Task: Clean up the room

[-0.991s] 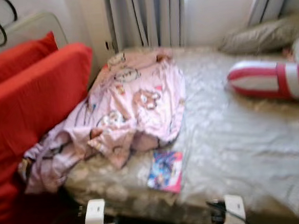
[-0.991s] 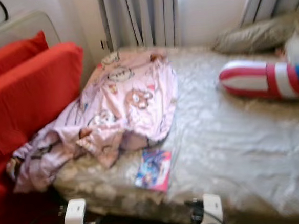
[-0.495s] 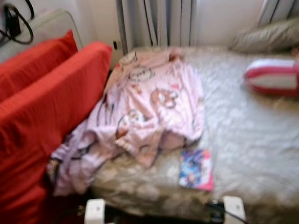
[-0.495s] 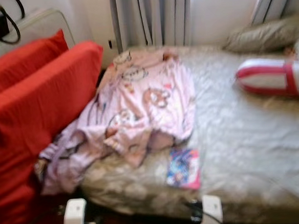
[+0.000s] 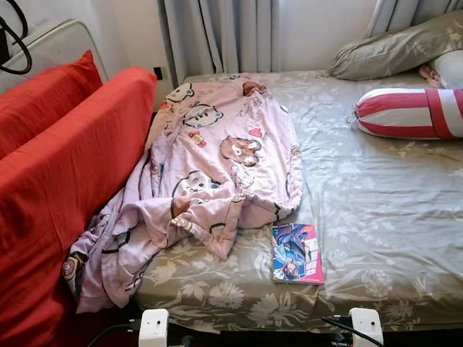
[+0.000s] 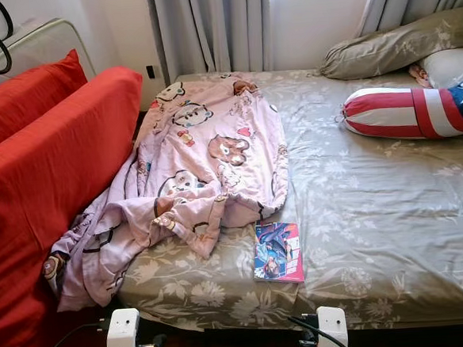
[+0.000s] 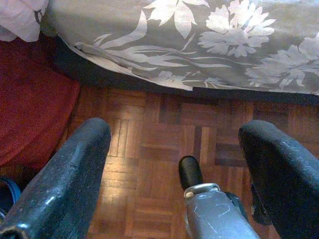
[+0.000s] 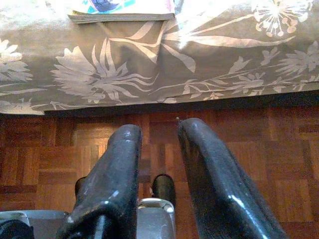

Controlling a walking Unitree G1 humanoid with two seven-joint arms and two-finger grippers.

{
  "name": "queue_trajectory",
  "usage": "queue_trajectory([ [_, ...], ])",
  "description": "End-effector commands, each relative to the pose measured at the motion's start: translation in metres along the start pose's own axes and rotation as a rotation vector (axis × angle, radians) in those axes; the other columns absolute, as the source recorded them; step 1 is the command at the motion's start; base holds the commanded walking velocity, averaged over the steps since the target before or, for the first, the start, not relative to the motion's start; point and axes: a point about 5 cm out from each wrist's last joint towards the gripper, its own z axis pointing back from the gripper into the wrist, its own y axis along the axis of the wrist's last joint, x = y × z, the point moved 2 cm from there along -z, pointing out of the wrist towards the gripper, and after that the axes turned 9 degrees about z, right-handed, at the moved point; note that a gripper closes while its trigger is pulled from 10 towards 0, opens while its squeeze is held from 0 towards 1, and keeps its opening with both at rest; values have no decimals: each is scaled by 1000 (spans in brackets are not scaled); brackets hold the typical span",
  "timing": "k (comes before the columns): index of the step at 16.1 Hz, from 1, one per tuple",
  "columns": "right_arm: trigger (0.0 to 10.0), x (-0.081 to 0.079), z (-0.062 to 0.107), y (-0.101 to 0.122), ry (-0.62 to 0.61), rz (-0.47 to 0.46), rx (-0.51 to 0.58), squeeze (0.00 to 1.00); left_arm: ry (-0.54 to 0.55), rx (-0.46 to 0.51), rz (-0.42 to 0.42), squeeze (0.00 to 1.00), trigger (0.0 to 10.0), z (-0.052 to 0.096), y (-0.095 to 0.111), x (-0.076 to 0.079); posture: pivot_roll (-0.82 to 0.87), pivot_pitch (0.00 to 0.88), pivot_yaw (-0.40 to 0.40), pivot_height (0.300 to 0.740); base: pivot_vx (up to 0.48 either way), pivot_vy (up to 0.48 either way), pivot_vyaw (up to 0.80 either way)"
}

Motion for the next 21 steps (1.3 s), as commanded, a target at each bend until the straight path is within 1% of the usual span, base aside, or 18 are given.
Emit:
queue_trajectory([
  [1,10000,1,0,1,-4,1,5,0,-1,-9,-8,0,10000,1,-2,-2,-24,0,18,740,0,0,0],
  [15,10000,0,0,2,-4,-1,7,0,-7,7,-12,0,10000,0,2,1,-24,0,19,740,302,0,0],
  [16,10000,1,-1,4,-6,-3,14,0,-11,24,-9,0,10000,-1,6,2,-25,0,19,740,255,0,0],
  [18,10000,4,-2,16,-14,-12,67,0,-24,72,-15,0,10000,-2,17,3,-26,0,19,740,0,0,0],
  [19,10000,6,-3,24,-21,-8,101,0,-35,119,-9,0,10000,-3,29,4,-25,0,18,740,0,0,0],
  [20,10000,9,-4,37,-31,-2,162,0,-50,194,-2,0,10000,-4,48,6,-24,0,18,740,0,0,0],
  [21,10000,14,-3,54,-53,2,244,0,-67,271,9,0,10000,-3,66,6,-23,0,19,740,0,0,0],
])
